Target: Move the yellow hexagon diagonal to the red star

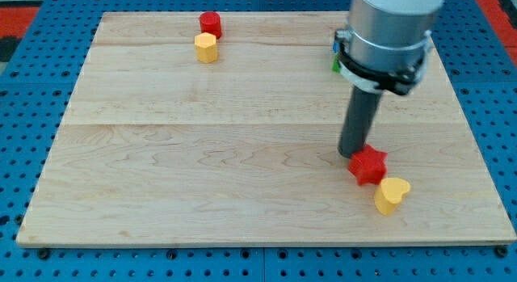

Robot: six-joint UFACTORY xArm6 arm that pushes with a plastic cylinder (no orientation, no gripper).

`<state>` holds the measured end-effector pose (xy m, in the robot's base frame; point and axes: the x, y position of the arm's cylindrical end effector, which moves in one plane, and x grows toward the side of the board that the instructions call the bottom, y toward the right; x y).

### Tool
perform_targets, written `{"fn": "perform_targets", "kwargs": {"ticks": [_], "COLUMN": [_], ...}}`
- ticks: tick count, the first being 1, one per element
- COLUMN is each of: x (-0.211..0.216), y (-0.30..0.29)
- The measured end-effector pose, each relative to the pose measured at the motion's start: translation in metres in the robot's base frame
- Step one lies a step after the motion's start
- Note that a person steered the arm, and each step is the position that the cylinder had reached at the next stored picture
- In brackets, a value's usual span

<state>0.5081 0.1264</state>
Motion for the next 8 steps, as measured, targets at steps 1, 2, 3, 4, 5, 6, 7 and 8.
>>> {"fn": "perform_targets", "kwargs": {"ticks": [1, 2, 3, 4, 5, 6, 7, 8], "x": [0.020, 0.009, -0.015, -0.092, -0.178, -0.235, -0.235, -0.158], "y": [0.013, -0.059, -0.178, -0.267, -0.279, -0.272, -0.241, -0.132]}}
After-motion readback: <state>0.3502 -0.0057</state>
